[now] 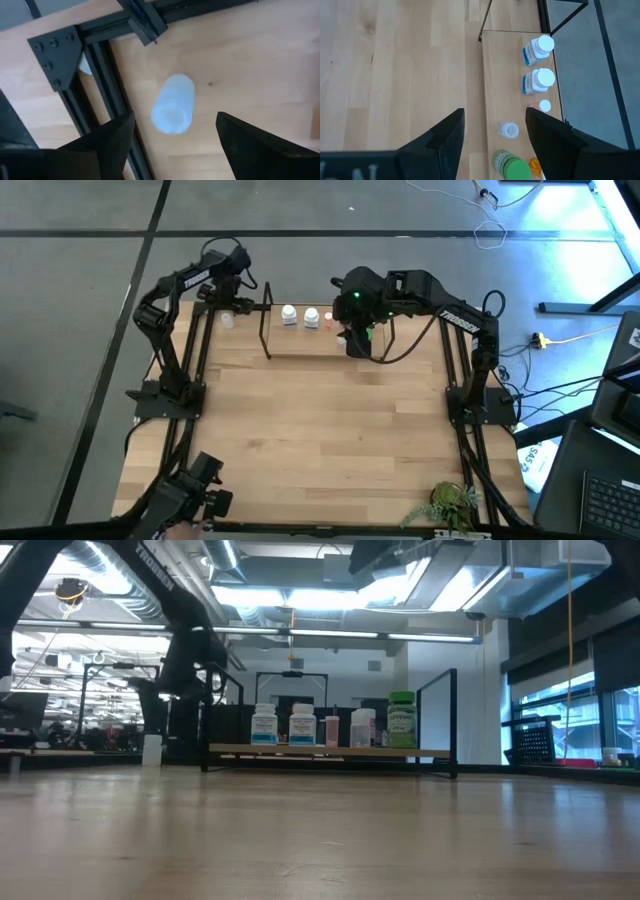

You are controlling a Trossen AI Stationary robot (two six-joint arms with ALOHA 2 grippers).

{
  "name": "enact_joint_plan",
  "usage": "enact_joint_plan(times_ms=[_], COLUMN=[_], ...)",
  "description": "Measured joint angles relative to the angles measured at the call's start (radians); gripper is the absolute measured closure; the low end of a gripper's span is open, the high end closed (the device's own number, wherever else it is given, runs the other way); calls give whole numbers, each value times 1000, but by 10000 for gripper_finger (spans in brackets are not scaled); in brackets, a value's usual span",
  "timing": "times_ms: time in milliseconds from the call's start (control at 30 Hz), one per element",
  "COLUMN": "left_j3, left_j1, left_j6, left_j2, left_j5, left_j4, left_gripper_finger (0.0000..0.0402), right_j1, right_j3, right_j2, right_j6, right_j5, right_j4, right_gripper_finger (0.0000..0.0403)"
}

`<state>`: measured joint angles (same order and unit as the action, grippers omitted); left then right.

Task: Pick and place medicine bottles onto shelf by color
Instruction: Put the transparent pill bottle on the shelf

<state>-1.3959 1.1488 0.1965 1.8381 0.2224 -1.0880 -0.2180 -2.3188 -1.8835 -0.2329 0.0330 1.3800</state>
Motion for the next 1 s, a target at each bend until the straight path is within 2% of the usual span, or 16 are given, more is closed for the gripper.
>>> enact_joint_plan(times_ms=[567, 1000], left_j3=[115, 115], left_j1=[1, 0], left_j6=[4, 1], left_j2=[0, 0], left_j5=[24, 28], left_j4=[138, 131], left_gripper_finger=[130, 241], right_j1=[0, 0], right_j3=[0, 0], right_j2=[0, 0], right_j6=[-3, 12], right_j5=[0, 0], right_j4=[-1, -1], right_gripper_finger=[190, 190])
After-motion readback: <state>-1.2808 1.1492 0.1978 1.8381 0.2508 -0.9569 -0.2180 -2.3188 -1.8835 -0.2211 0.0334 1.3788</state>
